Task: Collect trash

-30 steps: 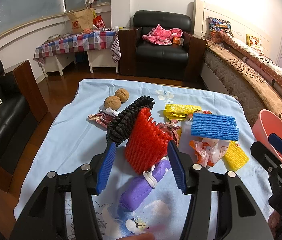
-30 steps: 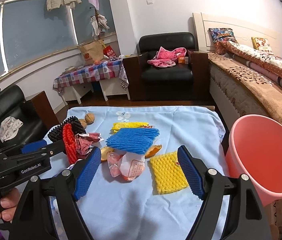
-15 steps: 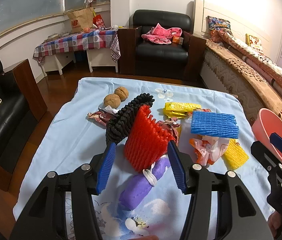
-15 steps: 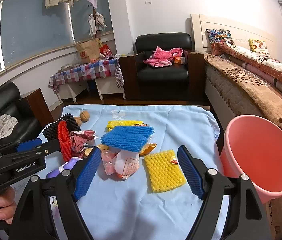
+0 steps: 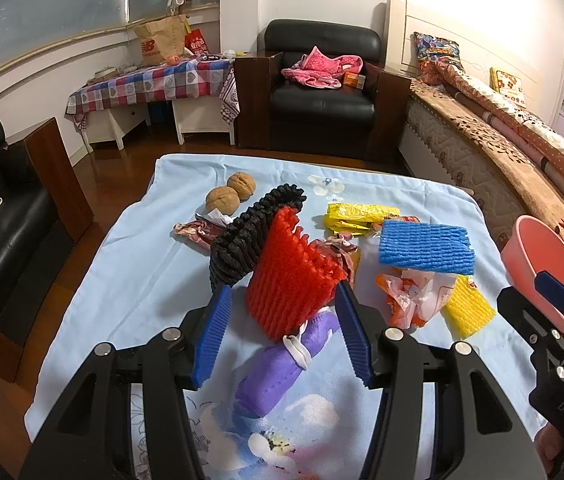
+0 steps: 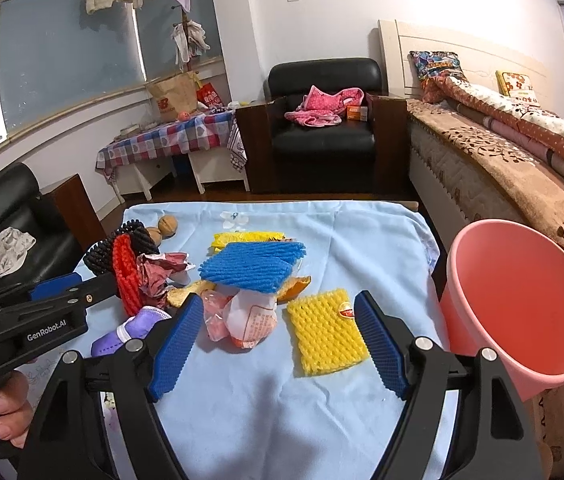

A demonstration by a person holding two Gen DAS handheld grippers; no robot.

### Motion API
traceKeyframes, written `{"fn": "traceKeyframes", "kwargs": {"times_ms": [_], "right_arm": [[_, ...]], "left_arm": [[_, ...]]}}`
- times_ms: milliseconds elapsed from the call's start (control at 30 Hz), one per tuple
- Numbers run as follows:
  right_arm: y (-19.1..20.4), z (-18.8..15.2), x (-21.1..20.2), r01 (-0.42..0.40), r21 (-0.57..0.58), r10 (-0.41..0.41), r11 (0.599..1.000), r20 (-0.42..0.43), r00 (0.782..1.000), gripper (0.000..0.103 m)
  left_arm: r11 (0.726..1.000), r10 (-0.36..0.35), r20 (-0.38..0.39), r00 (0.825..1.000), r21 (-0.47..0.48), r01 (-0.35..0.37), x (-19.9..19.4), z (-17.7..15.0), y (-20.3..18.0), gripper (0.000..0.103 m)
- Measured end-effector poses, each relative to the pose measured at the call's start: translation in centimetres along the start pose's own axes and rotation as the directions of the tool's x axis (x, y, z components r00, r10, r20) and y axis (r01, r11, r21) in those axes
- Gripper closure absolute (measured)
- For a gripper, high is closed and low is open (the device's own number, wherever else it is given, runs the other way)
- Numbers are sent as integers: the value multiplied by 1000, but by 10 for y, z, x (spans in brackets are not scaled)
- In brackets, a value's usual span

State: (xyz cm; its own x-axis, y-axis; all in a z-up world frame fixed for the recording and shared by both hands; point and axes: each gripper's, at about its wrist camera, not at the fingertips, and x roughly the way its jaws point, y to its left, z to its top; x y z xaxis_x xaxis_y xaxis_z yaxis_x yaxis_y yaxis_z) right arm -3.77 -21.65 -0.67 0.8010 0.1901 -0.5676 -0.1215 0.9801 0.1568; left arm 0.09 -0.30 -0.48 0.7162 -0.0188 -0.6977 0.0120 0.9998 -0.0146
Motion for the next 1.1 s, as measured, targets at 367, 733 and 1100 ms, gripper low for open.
{"fn": "traceKeyframes", "kwargs": {"times_ms": [367,733,1100], "right_arm": [[-2,3,-10,9,9,-9,1000,32,999,28],[-1,4,-24,18,6,-19,1000,57,998,28],[1,-1,-28,21,-9,-21,1000,49,999,28]], "left_arm": [[1000,-14,13,1000,6,14,-3,-9,-4,49],[999,-32,35,999,8,32,-20,-7,-6,49],[997,-83,16,996,-3,84,-24,-9,-2,49]]}}
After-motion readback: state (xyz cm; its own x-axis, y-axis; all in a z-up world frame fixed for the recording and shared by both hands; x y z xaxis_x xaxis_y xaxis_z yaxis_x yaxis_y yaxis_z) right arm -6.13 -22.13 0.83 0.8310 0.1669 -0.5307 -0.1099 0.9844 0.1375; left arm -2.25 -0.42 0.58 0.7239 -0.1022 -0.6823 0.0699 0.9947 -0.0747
